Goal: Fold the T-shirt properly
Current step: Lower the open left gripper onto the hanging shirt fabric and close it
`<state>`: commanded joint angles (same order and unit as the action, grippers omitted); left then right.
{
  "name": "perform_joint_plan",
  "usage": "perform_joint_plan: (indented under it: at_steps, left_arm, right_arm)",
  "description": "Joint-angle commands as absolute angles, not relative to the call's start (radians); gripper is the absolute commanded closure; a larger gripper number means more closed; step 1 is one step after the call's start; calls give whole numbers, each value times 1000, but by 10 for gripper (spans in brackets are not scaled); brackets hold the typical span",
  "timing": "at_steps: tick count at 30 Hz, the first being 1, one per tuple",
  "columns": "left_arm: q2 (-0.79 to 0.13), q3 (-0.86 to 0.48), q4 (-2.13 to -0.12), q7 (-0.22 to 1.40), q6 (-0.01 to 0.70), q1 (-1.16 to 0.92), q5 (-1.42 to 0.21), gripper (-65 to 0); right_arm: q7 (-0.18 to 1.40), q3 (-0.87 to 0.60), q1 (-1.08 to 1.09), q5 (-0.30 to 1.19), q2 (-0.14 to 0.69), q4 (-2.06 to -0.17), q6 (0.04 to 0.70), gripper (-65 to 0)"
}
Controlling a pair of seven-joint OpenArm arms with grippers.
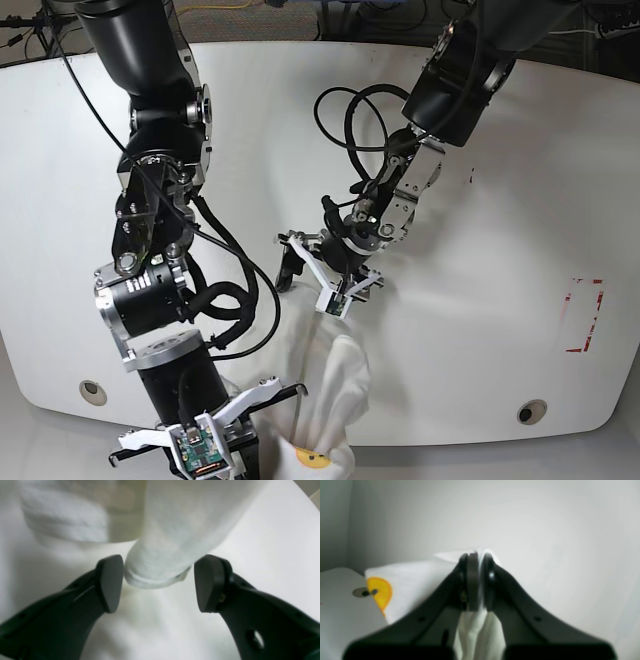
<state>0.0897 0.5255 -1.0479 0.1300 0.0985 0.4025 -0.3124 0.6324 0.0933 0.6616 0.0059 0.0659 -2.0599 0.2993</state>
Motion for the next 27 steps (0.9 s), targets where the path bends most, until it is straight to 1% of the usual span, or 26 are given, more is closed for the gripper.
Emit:
perform_joint_plan:
  at_steps: [5, 7, 9, 15, 17, 19, 23, 27]
  left_arm:
    - [106, 555, -1047, 125, 98, 409, -308, -426]
    - [118, 571, -1045, 122, 98, 411, -306, -414]
    - [135, 596, -1017, 121, 103, 414, -311, -331]
    - [149, 618, -962, 86, 109, 434, -305, -126]
    - [150, 627, -933, 69, 110, 444, -304, -63]
    - [157, 681, -835, 7, 118, 474, -311, -19]
    - [156, 684, -828, 12, 118, 476, -312, -23]
    - [132, 660, -871, 52, 119, 463, -317, -12]
  right_arm:
    - [634, 90, 662, 6, 66, -2056, 298, -5]
    - [635, 89, 664, 5, 66, -2049, 298, -4]
    - [634, 88, 669, 4, 67, -2031, 300, -3]
    - [636, 87, 669, 3, 66, -2024, 299, 0]
    - [636, 87, 667, 2, 66, -2020, 298, 0]
    - [639, 82, 658, 7, 66, -2019, 301, 0]
    - [639, 80, 655, 7, 66, -2019, 302, 0]
    - [638, 76, 649, 7, 67, -2019, 303, 0]
